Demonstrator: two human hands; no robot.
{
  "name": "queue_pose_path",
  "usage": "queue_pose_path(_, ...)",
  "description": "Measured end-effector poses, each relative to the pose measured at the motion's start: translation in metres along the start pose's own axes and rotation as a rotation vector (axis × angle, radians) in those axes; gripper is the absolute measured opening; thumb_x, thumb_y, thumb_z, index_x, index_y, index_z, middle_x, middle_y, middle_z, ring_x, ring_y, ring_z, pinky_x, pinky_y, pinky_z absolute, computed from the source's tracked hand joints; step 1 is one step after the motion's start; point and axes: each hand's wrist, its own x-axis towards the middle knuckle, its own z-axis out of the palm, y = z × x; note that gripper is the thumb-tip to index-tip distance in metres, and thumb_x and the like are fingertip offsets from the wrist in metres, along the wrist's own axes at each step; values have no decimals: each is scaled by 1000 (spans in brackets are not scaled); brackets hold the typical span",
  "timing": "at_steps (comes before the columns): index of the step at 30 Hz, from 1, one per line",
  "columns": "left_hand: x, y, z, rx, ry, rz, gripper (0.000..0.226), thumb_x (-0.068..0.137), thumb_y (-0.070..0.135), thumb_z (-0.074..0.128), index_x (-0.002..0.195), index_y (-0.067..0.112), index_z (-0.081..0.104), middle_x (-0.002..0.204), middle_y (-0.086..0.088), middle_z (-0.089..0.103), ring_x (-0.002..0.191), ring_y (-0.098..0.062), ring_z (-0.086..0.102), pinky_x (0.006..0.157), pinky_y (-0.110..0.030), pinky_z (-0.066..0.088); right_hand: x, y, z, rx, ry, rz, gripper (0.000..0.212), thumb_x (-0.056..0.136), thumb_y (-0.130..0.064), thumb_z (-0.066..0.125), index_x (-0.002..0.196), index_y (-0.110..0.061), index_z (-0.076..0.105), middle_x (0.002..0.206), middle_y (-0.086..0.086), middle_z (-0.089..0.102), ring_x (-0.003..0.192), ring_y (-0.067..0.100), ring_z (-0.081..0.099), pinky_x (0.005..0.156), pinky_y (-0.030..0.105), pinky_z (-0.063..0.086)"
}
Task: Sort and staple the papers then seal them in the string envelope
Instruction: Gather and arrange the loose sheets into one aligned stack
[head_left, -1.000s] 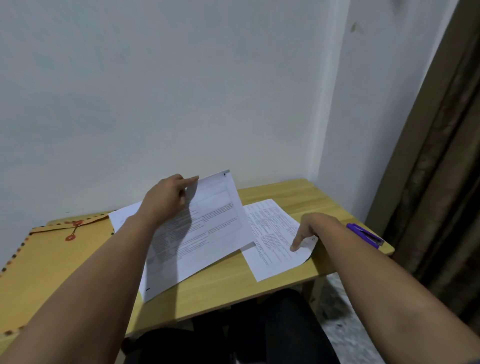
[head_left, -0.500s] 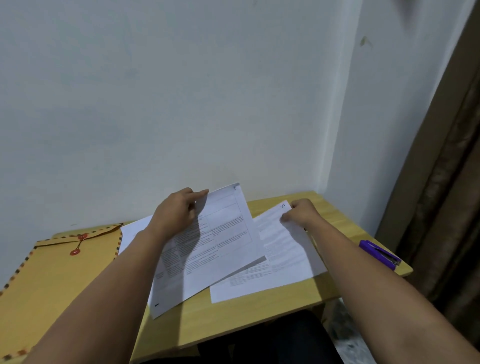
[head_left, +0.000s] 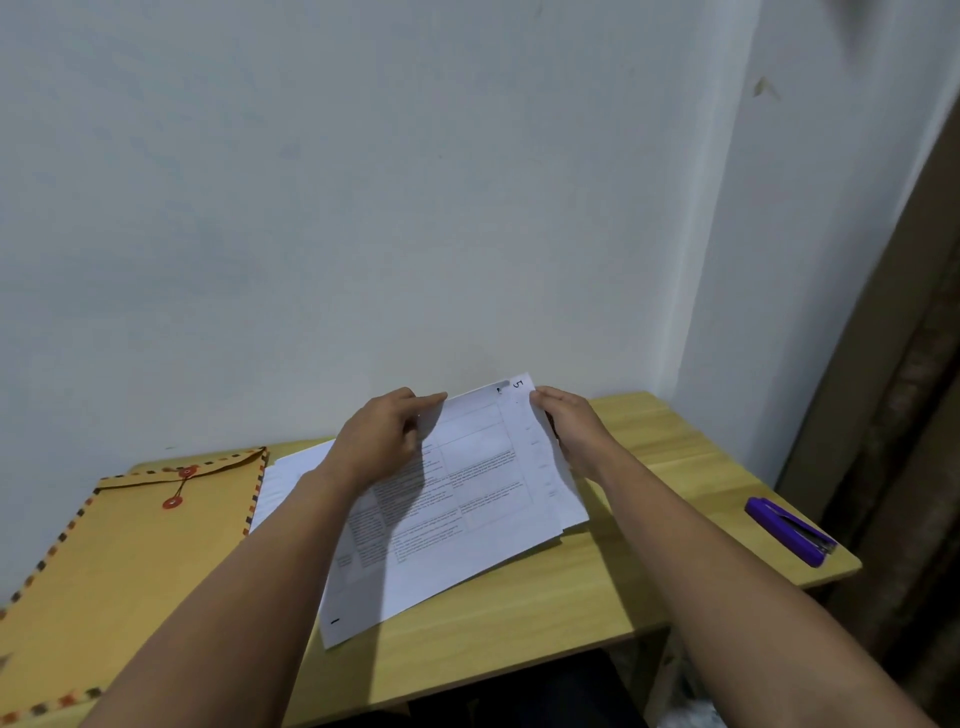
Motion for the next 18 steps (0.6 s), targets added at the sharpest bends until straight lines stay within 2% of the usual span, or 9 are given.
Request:
queue_pose_path(1,0,0,0,-3,2,-2,65,84,-3,49,135,35,62,82,12,51,77,-17,52,63,-31,47,0,-1,2,21,-23,2,26,102,-26,63,120,-13,76,119,6,78,116,26,72,106,44,54)
queue_pose_path(5,-2,1,1,-10,1,-8,65,84,-4,49,136,33,62,83,11,53,76,-16,51,63,-33,48,-7,-7,12,67,-108,3,27,106,-22,58,122,-6,73,115,11,79,99,25,75,81,34,59)
queue_pose_path(8,-3,3,0,-31,2,-19,65,85,-4,50,136,34,61,85,6,56,76,-15,53,64,-35,50,-13,-10,17,89,-144,4,23,107,-20,55,114,-6,72,103,8,79,85,21,74,68,28,57)
queue_pose_path(12,-4,1,1,-62,15,-29,66,83,-4,50,135,35,62,84,5,56,75,-10,53,64,-32,48,-18,-10,19,123,-172,16,22,108,-21,53,110,-9,71,97,7,76,81,22,70,65,30,55)
queue_pose_path(15,-5,1,1,-92,30,-42,63,85,-4,50,134,34,63,84,3,56,75,-13,54,67,-34,49,-22,-10,19,96,-183,19,25,107,-23,51,105,-9,72,90,6,72,74,20,66,61,30,51)
queue_pose_path(18,-6,3,2,-113,39,-51,63,85,-6,49,133,32,65,83,0,57,76,-12,54,67,-30,46,-28,-11,21,130,-201,3,24,107,-23,55,106,-8,74,93,8,77,76,21,72,64,30,56)
